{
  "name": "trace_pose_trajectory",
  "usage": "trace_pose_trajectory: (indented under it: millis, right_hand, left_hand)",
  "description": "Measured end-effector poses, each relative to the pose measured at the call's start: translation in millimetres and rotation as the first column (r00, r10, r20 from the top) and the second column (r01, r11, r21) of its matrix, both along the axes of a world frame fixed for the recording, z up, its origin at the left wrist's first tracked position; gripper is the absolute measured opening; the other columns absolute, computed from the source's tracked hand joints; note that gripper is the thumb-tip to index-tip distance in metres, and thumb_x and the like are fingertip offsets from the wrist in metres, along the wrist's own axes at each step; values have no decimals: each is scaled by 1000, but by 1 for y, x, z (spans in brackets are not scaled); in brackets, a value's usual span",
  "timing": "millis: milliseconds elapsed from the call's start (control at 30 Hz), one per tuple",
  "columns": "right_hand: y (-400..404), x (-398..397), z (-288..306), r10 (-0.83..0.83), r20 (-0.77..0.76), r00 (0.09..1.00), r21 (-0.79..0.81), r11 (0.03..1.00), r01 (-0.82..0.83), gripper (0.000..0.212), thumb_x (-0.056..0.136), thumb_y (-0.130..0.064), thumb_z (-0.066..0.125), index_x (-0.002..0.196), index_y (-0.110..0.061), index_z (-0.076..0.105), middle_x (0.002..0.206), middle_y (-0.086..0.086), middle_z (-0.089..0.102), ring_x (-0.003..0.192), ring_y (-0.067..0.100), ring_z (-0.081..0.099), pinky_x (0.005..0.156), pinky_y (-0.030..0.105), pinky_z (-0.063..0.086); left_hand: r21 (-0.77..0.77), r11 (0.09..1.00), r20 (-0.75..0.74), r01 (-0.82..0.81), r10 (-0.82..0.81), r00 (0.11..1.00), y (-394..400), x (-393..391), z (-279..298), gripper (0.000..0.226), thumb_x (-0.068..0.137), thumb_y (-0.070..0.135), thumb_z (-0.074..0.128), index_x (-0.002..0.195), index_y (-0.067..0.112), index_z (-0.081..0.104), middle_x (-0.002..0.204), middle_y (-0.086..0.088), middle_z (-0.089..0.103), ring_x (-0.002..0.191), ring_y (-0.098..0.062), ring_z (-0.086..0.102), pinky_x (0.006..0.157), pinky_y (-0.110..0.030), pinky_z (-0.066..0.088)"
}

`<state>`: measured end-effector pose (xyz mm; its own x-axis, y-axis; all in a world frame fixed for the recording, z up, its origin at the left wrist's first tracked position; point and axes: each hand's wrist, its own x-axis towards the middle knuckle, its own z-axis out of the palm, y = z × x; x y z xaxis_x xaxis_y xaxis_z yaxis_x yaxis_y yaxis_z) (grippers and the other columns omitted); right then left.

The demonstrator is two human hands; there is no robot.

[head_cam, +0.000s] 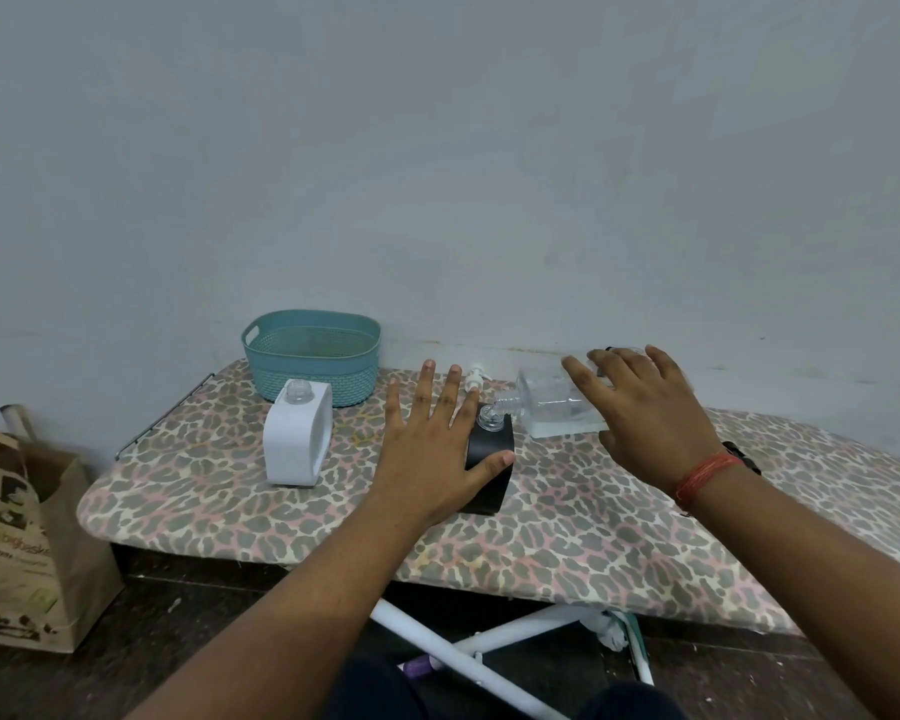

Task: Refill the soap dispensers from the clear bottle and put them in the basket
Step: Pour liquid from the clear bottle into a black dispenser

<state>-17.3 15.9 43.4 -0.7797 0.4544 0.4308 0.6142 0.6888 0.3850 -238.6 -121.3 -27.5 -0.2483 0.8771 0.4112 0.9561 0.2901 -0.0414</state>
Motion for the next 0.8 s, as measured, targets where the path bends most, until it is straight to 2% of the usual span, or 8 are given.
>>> trace_pose_trajectory:
  millis: [800]
  right_hand:
    - [0,0,2,2,1,1000,19,1000,-2,84,71,-11,76,147,-21,43,138,14,55,126,36,52,111,57,35]
  left_hand:
    - [24,1000,0,0,0,1000,2,-1,-4,99,86,90,-3,164,30,8,170,0,-10,154,-26,-27,119,-60,-21]
